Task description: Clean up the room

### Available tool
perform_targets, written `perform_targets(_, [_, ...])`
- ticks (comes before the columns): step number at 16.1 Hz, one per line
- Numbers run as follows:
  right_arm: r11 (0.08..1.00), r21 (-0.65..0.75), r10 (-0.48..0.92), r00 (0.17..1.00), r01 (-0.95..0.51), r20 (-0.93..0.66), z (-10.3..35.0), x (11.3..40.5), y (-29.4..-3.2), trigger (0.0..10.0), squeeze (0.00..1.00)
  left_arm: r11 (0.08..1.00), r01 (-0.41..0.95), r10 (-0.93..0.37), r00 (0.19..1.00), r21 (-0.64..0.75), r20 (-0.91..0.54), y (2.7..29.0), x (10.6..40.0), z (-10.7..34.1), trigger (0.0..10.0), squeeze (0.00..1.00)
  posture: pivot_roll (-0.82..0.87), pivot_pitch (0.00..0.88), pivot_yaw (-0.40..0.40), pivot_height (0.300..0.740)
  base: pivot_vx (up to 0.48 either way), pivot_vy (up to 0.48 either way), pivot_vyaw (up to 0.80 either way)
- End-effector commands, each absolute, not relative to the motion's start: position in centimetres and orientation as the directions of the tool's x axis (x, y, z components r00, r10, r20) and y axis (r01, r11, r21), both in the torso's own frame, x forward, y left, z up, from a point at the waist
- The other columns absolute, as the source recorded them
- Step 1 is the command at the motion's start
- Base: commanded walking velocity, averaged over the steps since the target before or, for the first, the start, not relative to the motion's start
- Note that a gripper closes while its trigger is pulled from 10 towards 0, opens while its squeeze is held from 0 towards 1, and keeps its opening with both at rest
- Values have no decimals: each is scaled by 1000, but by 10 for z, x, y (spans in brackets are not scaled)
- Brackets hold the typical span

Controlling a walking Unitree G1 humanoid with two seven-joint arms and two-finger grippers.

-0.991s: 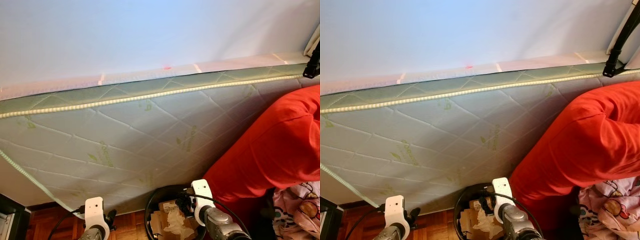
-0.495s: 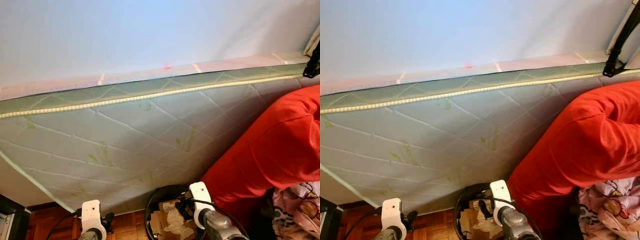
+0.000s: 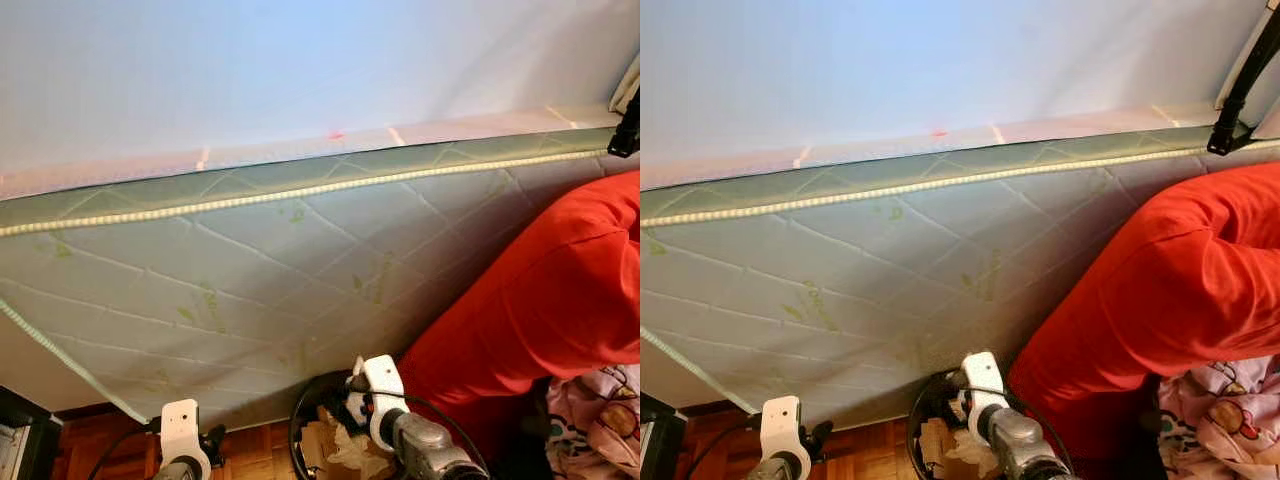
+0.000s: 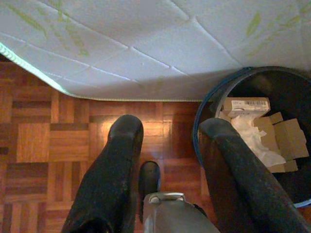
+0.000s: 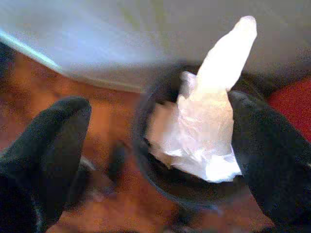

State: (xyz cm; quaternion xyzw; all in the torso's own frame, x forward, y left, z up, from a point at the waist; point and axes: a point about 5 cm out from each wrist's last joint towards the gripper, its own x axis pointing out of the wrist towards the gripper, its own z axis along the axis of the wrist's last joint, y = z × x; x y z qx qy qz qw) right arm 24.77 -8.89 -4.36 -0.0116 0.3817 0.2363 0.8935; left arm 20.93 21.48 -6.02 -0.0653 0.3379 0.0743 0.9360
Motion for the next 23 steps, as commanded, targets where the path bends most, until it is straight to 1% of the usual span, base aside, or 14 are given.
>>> perform_targets(1, [868,36,341,542,-495,-768,-53,238,-96,10000,0,980,-185,97,757,-71,-646,216,209,-60,10000,0,115,69,-36,740,0,0,0])
perform_targets(4, [887,219,447,635,-407,-630,-37,254,-82,10000,0,981,-181,96,767,-70,-635,217,212,-58,10000,0,117,70,-34,740,0,0,0])
perform_targets(7, [882,301,470,721,-362,-510,-18,272,-73,10000,0,983,-172,90,769,-70,-632,213,213,-58,10000,0,121,68,-34,740,0,0,0])
perform_targets(9, [883,264,467,680,-387,-565,-22,268,-70,10000,0,983,-170,89,770,-70,-632,211,214,-58,10000,0,129,68,-36,740,0,0,0])
perform_targets(11, [838,13,360,534,-546,-765,-45,247,-76,10000,0,983,-170,89,770,-69,-632,209,215,-58,10000,0,131,70,-36,740,0,0,0])
perform_targets(12, [851,131,445,564,-509,-695,-37,253,-66,10000,0,983,-170,89,769,-69,-633,208,216,-58,10000,0,135,76,-36,740,0,0,0])
perform_targets(13, [844,162,486,598,-512,-637,-26,262,-56,10000,0,983,-172,90,767,-67,-636,209,215,-58,10000,0,131,75,-35,740,0,0,0])
perform_targets(14, [842,166,498,622,-513,-604,-20,267,-52,10000,0,983,-173,92,765,-66,-638,210,214,-59,10000,0,130,77,-35,740,0,0,0])
perform_targets(15, [865,194,488,690,-462,-534,-7,280,-48,10000,0,982,-177,96,761,-63,-642,215,211,-59,10000,0,134,78,-35,740,0,0,0])
perform_targets(17, [896,206,440,733,-393,-519,0,289,-49,10000,0,982,-178,98,760,-61,-642,219,209,-59,10000,0,135,78,-36,740,0,0,0])
perform_targets(19, [886,120,424,677,-448,-601,-14,278,-58,10000,0,982,-178,99,760,-59,-643,219,209,-60,10000,0,135,79,-36,740,0,0,0])
perform_targets(21, [846,4,361,568,-532,-740,-37,255,-65,10000,0,983,-174,95,761,-61,-642,216,209,-60,10000,0,147,83,-41,740,0,0,0])
perform_targets(22, [850,9,359,568,-526,-741,-38,254,-66,10000,0,983,-173,94,761,-61,-642,215,210,-60,10000,0,149,84,-42,740,0,0,0])
perform_targets(23, [883,114,411,632,-456,-657,-26,265,-58,10000,0,983,-175,95,761,-61,-641,214,210,-60,10000,0,154,88,-44,740,0,0,0])
